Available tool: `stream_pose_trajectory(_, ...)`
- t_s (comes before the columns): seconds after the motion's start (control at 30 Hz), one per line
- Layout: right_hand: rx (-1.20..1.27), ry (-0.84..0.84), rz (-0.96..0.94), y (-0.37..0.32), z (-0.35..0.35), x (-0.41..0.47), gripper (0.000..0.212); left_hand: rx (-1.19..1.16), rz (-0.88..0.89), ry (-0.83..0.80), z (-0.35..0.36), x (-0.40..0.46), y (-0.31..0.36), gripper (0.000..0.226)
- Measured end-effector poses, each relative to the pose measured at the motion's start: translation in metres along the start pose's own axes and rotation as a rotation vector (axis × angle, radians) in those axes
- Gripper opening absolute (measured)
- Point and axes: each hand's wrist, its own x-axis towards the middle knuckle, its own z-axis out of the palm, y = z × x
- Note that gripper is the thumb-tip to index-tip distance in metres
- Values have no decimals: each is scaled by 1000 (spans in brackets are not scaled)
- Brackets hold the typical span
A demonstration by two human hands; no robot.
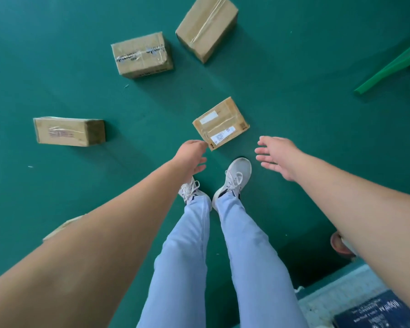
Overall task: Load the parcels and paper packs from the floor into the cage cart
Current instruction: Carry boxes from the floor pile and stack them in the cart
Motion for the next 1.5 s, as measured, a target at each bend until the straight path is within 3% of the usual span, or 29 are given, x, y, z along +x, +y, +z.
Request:
stream_pose_trajectory(0.17, -164, 26, -87, -12, 30, 98, 25, -69, -52, 12, 9, 102, -1, 41)
stream_pose_trajectory(0.3, -357, 83, -213, -19, 51, 166, 50, -64, -84, 15, 21, 172, -8, 60)
stream_pose_trajectory(0.37, -420, 98, -231, -18, 61, 198, 59, -60, -102, 30, 27, 202, -13, 61)
stream_pose_trajectory(0.53, -458, 118, -227, -5, 73, 243, 55, -75, -102, -6, 38, 245, -21, 48)
stream_pose_trajectory(0.7, -399, 73, -189, 5, 78, 233, 73, -40, -48, -53, 40, 234, -16, 29)
stream_pose_trajectory(0.83, -299, 80, -162, 0, 73, 210, 72, 0, -57, -42, 38, 214, -15, 65)
stream_pose_trajectory(0.97, -294, 220, -188, -11, 55, 229, 67, -8, -50, -13, 41, 226, -10, 71)
stream_pose_trajectory(1.07, -281, 237, -172, -5, 51, 253, 71, 18, -22, -29, 53, 246, -9, 64)
stream_pose_trajectory(1.27, -190, 192, -142, 26, 58, 280, 59, 40, -5, -73, 72, 269, -20, 49)
stream_pose_trajectory(1.5, -26, 172, -138, 25, 47, 195, 59, 70, 100, -49, 49, 198, -9, 47)
